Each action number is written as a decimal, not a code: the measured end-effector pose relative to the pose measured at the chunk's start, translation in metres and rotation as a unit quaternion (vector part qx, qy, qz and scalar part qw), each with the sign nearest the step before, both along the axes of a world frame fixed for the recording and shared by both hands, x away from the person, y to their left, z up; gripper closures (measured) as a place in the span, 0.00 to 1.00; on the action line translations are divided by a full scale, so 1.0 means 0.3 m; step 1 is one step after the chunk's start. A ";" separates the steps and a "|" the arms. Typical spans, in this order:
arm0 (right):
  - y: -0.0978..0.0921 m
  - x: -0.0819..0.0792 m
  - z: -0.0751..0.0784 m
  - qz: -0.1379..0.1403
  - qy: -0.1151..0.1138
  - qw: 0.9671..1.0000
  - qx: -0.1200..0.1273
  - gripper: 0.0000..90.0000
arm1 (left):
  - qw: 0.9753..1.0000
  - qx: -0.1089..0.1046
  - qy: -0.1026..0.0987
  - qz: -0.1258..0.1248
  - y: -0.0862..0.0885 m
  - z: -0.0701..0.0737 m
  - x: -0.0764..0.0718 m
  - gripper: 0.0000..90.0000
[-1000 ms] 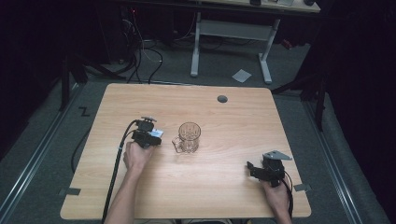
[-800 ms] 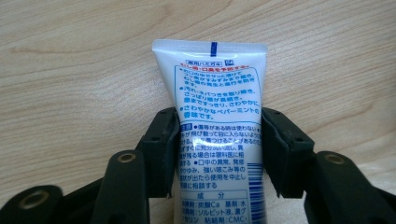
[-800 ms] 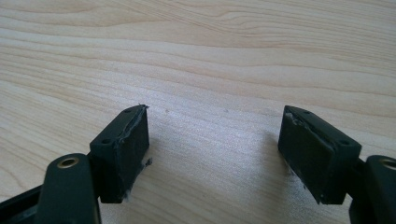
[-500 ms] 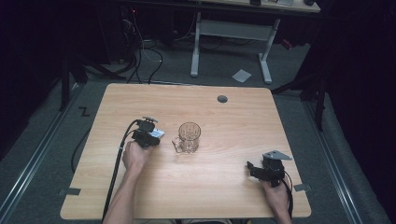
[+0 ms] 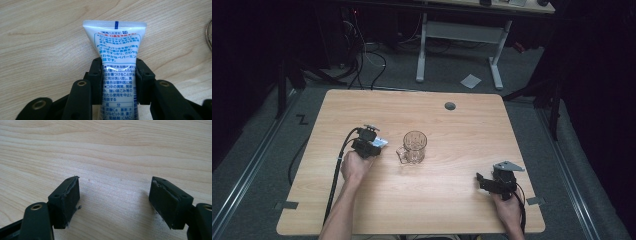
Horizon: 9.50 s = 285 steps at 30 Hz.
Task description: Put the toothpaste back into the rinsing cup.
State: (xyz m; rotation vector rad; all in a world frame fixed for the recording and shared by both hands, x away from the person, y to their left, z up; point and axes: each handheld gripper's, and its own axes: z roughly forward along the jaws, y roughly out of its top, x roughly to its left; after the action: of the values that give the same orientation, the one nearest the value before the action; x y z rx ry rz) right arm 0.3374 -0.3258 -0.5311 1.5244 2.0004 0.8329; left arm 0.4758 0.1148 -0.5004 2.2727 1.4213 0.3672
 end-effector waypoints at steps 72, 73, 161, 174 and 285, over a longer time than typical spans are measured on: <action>-0.001 -0.002 0.000 0.000 0.001 1.000 0.000 0.27 | 0.985 -0.115 -0.112 -0.059 -0.010 0.296 -0.147 0.73; -0.001 -0.002 0.000 0.000 0.001 1.000 0.000 0.27 | 0.984 -0.120 -0.115 -0.062 -0.012 0.301 -0.150 0.73; -0.002 -0.002 0.000 0.000 0.000 1.000 0.000 0.27 | 0.960 -0.184 -0.164 -0.134 -0.331 0.430 -0.036 0.72; -0.002 -0.003 0.000 0.000 0.000 1.000 0.000 0.27 | 0.960 -0.181 -0.171 -0.131 -0.344 0.403 -0.019 0.72; -0.001 0.000 0.000 0.000 0.000 1.000 0.000 0.27 | 0.965 -0.155 -0.160 -0.136 -0.337 0.214 -0.073 0.70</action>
State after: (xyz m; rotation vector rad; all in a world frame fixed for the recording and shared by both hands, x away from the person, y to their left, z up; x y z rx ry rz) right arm 0.3373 -0.3261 -0.5310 1.5250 2.0013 0.8326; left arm 0.4538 0.0136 -0.4361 2.0080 0.9189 0.3724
